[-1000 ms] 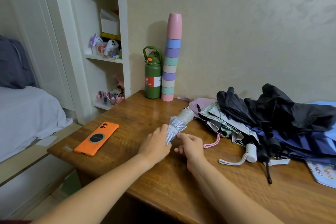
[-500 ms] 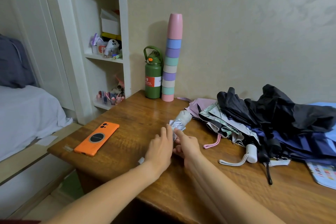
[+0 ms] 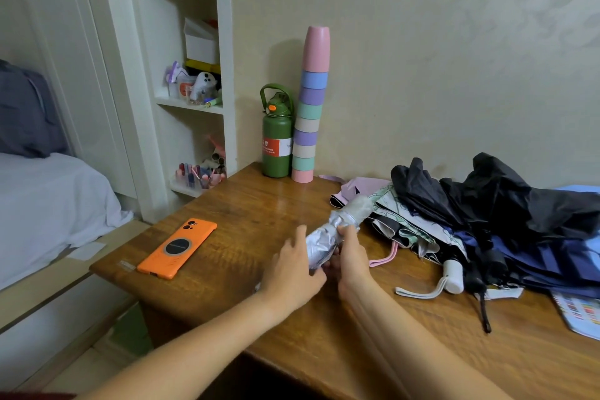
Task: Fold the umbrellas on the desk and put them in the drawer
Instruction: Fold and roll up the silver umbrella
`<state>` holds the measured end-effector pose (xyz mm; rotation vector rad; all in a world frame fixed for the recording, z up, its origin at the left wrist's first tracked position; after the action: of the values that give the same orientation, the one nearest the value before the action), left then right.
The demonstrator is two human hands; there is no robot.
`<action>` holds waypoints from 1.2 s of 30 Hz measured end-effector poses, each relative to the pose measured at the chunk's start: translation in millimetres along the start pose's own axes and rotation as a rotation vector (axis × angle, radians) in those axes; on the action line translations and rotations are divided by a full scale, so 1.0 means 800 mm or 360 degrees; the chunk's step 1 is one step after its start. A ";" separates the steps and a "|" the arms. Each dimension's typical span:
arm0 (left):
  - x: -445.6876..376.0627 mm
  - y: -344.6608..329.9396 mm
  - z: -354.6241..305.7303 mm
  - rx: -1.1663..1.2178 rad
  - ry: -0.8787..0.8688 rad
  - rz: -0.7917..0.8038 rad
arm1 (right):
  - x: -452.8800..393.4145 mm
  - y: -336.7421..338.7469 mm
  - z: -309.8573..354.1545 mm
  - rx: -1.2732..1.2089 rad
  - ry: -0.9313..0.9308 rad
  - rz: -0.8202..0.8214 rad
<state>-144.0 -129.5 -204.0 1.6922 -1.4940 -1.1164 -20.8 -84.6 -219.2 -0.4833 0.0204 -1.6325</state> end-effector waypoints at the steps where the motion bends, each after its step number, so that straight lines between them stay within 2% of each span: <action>1: -0.005 0.002 0.007 0.0101 0.0083 0.0117 | 0.002 0.000 0.001 -0.0050 0.0000 0.0018; 4: -0.003 0.007 0.010 0.0287 0.0070 0.0267 | 0.007 -0.009 0.013 -0.0223 -0.0045 0.0141; 7: 0.003 0.013 0.003 -0.0009 -0.0114 0.0122 | 0.002 -0.013 0.035 -0.0160 0.0076 0.0121; 9: 0.006 0.017 0.001 -0.0218 -0.0229 -0.0018 | -0.001 -0.006 0.047 -0.0089 0.0123 -0.0043; 13: 0.002 0.028 0.014 -0.0645 -0.0271 -0.0078 | -0.009 0.035 0.072 0.0310 0.0321 -0.0476; 16: -0.005 0.033 0.028 -0.0834 -0.0277 -0.0056 | -0.010 0.051 0.075 0.0962 0.0653 -0.0650; 17: -0.008 0.033 0.030 -0.0868 -0.0316 -0.0056 | -0.005 0.047 0.074 0.1224 0.0879 -0.0597; 18: -0.008 0.033 0.029 -0.0889 -0.0372 -0.0074 | -0.001 0.036 0.072 0.1444 0.1103 -0.0390; 19: -0.009 0.031 0.027 -0.0888 -0.0452 -0.0109 | 0.006 0.022 0.068 0.1619 0.1239 -0.0055; 21: -0.007 0.025 0.019 -0.0905 -0.0654 -0.0169 | 0.024 -0.004 0.055 0.2003 0.1151 0.0644; 22: -0.008 0.023 0.016 -0.0907 -0.0738 -0.0214 | 0.031 -0.014 0.047 0.2252 0.1010 0.0868; 23: -0.009 0.022 0.013 -0.0884 -0.0788 -0.0234 | 0.032 -0.018 0.041 0.2513 0.0863 0.0966; 25: -0.010 0.018 0.010 -0.0821 -0.0878 -0.0260 | 0.029 -0.019 0.035 0.2889 0.0737 0.0937; 28: -0.011 0.019 0.015 -0.0751 -0.0923 -0.0206 | 0.022 -0.016 0.033 0.2919 0.0835 0.0815; 30: -0.016 0.028 0.025 -0.0705 -0.0890 -0.0058 | 0.017 -0.009 0.032 0.2909 0.0860 0.0723; 34: -0.019 0.032 0.046 -0.0420 -0.0847 0.0421 | 0.012 0.002 0.030 0.3034 0.0902 0.0592; 36: -0.020 0.024 0.052 -0.0253 -0.0806 0.0463 | 0.010 -0.001 0.026 0.3037 0.0990 0.0581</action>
<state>-190.0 -113.9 -203.4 1.0836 -1.8236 -1.5220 -15.1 -86.6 -197.5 1.3836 -0.8413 -0.7801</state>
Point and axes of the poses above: each hand's wrist, its own x-axis away from the middle knuckle, its own y-axis out of the back of the hand, z = x × y, the point moved 4 cm from there along -x, towards the middle knuckle, and after that the axes turned 5 degrees about z, right-handed, at the moved point
